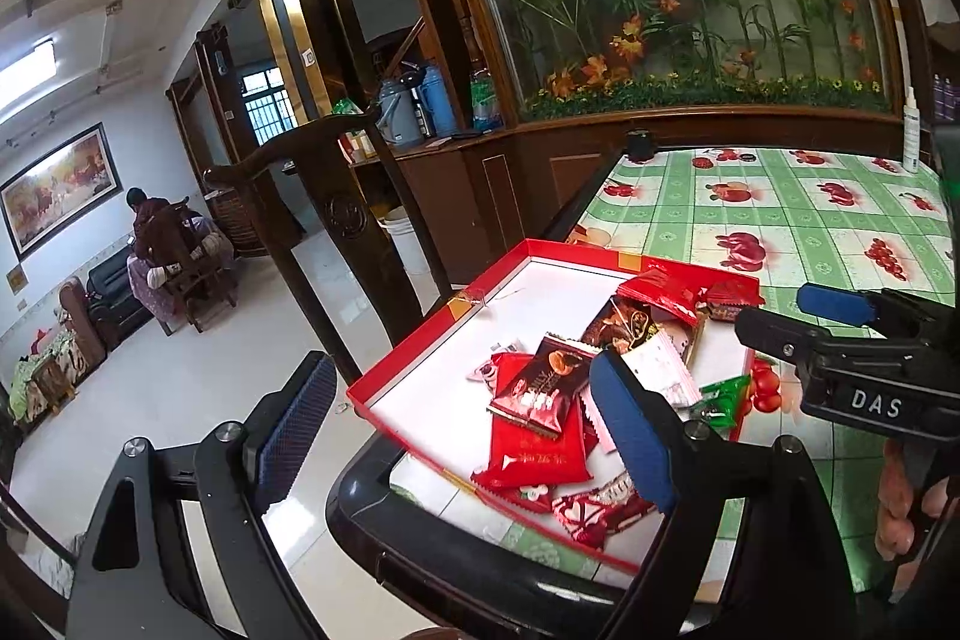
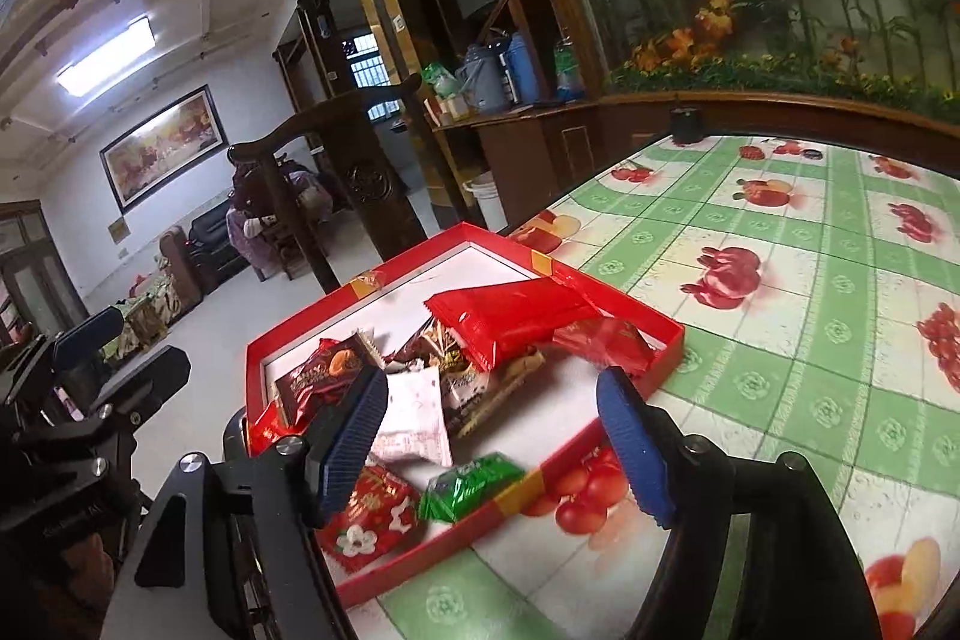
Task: Organize snacks
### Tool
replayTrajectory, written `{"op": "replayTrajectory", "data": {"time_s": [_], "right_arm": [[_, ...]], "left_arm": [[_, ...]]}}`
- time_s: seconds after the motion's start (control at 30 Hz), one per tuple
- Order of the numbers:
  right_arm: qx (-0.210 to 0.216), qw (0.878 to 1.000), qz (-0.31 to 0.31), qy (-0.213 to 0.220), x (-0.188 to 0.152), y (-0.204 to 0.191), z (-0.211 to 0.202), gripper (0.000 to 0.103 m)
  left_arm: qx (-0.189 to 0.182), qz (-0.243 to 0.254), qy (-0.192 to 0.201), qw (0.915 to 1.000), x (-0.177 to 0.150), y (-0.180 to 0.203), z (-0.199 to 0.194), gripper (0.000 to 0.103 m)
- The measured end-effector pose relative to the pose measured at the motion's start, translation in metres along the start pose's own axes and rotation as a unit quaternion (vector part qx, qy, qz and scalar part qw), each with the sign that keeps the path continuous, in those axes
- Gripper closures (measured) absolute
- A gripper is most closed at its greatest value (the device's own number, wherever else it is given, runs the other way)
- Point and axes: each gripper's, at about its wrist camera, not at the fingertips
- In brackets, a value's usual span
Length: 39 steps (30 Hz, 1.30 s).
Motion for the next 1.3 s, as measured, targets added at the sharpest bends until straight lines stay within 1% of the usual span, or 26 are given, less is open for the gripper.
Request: {"op": "replayTrajectory", "data": {"time_s": [0.2, 0.27, 0.33, 0.4, 0.47, 0.57, 0.63, 0.67, 0.7, 0.77, 0.87, 0.93, 1.07, 1.2, 1.3], "right_arm": [[-0.029, 0.999, 0.003, 0.042, -0.01, -0.007, -0.027, 0.027], [-0.03, 0.998, 0.014, 0.053, -0.019, -0.011, -0.038, 0.02], [-0.031, 0.997, 0.026, 0.066, -0.029, -0.018, -0.048, 0.017], [-0.037, 0.996, 0.033, 0.076, -0.041, -0.03, -0.058, 0.017], [-0.046, 0.996, 0.035, 0.071, -0.048, -0.042, -0.065, 0.017], [-0.077, 0.995, 0.026, 0.065, -0.055, -0.072, -0.081, 0.017], [-0.084, 0.994, 0.013, 0.072, -0.057, -0.088, -0.092, 0.015], [-0.095, 0.992, 0.001, 0.078, -0.058, -0.096, -0.098, 0.012], [-0.115, 0.989, -0.018, 0.088, -0.059, -0.108, -0.106, 0.011], [-0.129, 0.985, -0.042, 0.104, -0.06, -0.121, -0.115, 0.006], [-0.144, 0.979, -0.053, 0.137, -0.06, -0.137, -0.131, 0.002], [-0.15, 0.975, -0.058, 0.153, -0.058, -0.142, -0.137, 0.002], [-0.161, 0.971, -0.071, 0.165, -0.059, -0.151, -0.14, 0.001], [-0.158, 0.97, -0.069, 0.169, -0.061, -0.153, -0.141, 0.001], [-0.153, 0.972, -0.068, 0.162, -0.062, -0.154, -0.138, 0.001]], "left_arm": [[-0.025, -0.014, 0.003, 0.9996, -0.007, -0.014, -0.015, 0.016], [-0.032, -0.017, 0.007, 0.9993, -0.009, -0.019, -0.021, 0.016], [-0.034, -0.018, 0.013, 0.9992, -0.011, -0.023, -0.029, 0.016], [-0.037, -0.019, 0.021, 0.9989, -0.013, -0.028, -0.038, 0.016], [-0.039, -0.02, 0.028, 0.9986, -0.016, -0.034, -0.047, 0.016], [-0.038, -0.025, 0.034, 0.9984, -0.02, -0.044, -0.058, 0.015], [-0.037, -0.032, 0.035, 0.9982, -0.023, -0.051, -0.062, 0.015], [-0.038, -0.035, 0.035, 0.9981, -0.025, -0.053, -0.064, 0.013], [-0.039, -0.038, 0.034, 0.9979, -0.027, -0.056, -0.064, 0.007], [-0.037, -0.044, 0.035, 0.9977, -0.029, -0.059, -0.066, 0.0], [-0.031, -0.05, 0.043, 0.9973, -0.029, -0.061, -0.069, 0.0], [-0.03, -0.051, 0.047, 0.9971, -0.028, -0.061, -0.07, 0.0], [-0.041, -0.062, 0.046, 0.9962, -0.029, -0.066, -0.07, 0.0], [-0.043, -0.075, 0.052, 0.9949, -0.033, -0.072, -0.073, 0.0], [-0.046, -0.084, 0.055, 0.9939, -0.035, -0.076, -0.075, 0.0]]}}
Point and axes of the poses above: each gripper's, at about its wrist camera, not at the fingertips, and z roughly the way its jaws point, y to its right, x to its top, and after that the axes turned 4 degrees about x, right-handed
